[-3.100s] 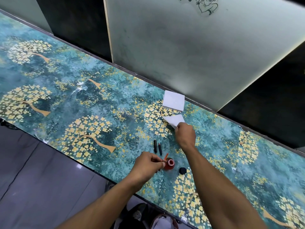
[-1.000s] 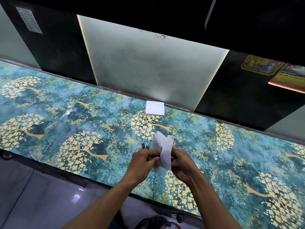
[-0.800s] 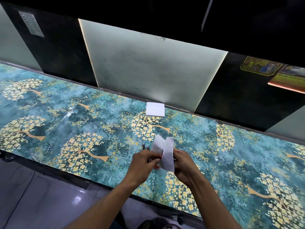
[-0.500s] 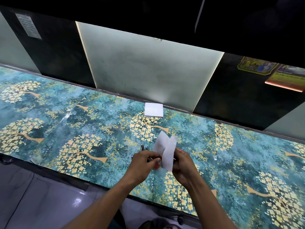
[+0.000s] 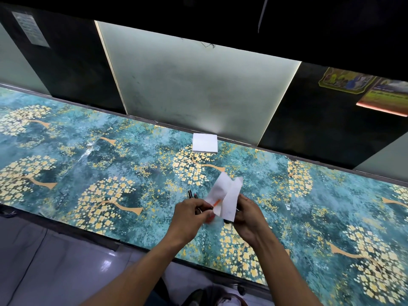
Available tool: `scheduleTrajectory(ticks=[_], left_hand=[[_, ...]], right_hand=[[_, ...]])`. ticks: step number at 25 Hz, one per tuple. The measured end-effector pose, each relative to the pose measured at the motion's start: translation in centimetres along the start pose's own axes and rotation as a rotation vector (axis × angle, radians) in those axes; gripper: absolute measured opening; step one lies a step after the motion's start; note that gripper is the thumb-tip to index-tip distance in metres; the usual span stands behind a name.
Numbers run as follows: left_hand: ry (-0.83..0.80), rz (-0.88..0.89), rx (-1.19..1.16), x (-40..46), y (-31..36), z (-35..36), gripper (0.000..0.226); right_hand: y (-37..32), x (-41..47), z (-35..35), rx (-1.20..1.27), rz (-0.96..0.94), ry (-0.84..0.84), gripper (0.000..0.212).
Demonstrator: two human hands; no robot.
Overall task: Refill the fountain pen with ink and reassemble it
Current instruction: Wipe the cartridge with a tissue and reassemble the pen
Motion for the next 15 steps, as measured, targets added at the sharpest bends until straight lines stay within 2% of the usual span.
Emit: scheduleTrajectory(ticks=[6, 10, 13, 15], left_hand=[[-0.007, -0.178, -0.187, 1.5, -2.8, 0.3, 0.008], [0.002, -0.226, -0.251, 2.5, -3.6, 0.5, 0.008], [0.020, -0.252, -0.273, 2.7, -3.6, 0.5, 0.007], [0.031, -0.270, -0.296, 2.9, -3.9, 0.5, 0.008]], right_hand=[[0.4, 3.9, -5.3, -0.065, 0.066, 0.257, 0.027], [0.0, 5.8, -6.5, -0.125, 0.099, 0.335, 0.021], [-0.3, 7.4, -7.1, -0.168, 0.103, 0.360, 0.024], [-0.2, 8.3, -8.1, -0.134, 0.116, 0.440, 0.027]])
Point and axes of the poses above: each hand's wrist, its own x-axis towards the middle knuckle, its own z-axis out of the palm, y = z × x, the point moved 4 cm from there along x, towards the middle knuckle, and after that the axes turned 6 degrees about -y, right-handed, at the moved point
